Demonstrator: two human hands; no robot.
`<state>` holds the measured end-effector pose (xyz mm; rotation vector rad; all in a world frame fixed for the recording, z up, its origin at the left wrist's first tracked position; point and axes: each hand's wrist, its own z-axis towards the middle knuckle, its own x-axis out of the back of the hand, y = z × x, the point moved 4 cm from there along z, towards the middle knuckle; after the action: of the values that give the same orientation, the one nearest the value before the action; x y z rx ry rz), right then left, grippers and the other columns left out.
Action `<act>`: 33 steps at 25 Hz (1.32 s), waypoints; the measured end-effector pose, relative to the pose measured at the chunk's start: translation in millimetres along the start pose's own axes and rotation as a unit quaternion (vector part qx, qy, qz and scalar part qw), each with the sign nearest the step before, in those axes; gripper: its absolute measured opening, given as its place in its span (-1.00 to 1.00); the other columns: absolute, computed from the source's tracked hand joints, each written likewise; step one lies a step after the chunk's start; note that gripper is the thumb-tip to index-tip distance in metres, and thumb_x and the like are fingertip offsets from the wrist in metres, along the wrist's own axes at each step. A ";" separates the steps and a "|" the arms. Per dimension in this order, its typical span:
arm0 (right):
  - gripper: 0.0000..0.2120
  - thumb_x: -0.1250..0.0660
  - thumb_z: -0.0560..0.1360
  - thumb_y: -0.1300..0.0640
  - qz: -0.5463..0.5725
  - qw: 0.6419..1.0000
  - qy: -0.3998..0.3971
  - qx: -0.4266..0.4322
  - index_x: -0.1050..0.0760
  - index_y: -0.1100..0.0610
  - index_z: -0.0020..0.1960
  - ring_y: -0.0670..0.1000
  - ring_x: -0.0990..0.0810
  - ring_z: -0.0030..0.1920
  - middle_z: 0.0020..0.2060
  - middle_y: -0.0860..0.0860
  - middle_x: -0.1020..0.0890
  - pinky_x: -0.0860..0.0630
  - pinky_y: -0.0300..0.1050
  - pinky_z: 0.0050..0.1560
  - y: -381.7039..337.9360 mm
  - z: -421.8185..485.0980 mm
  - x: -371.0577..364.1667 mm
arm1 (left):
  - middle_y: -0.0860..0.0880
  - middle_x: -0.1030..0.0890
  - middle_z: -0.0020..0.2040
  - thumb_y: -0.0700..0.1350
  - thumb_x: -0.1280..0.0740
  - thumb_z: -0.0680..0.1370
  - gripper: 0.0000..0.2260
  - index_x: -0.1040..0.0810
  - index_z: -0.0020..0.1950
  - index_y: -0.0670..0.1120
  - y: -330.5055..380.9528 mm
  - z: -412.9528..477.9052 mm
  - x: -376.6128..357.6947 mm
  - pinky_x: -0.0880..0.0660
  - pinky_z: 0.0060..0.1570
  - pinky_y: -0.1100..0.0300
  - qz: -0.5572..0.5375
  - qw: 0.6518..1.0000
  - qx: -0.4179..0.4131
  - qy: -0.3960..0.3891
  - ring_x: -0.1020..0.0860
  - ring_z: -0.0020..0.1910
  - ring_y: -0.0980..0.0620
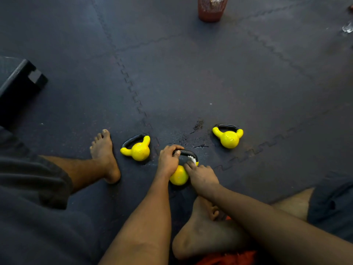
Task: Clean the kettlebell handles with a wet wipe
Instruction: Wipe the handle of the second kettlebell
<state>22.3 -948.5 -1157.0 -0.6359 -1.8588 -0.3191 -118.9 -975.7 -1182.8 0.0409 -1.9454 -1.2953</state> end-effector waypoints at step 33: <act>0.04 -0.32 0.36 0.06 0.038 0.999 -0.015 -0.030 0.36 -0.07 0.55 0.19 0.54 0.46 0.50 -0.21 0.37 0.31 0.57 0.28 0.5 -22.8 -17.1 | -0.05 -0.62 0.08 -0.19 -0.26 0.57 -0.80 -0.60 0.06 0.07 -29.2 2.6 6.5 -0.49 0.16 -0.02 -0.061 0.995 0.048 0.066 -0.54 0.08 -0.04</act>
<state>45.0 -964.3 -1164.4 -0.7542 -1.8533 -0.3177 -135.9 -990.5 -1202.6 0.2891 -1.9155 -1.2427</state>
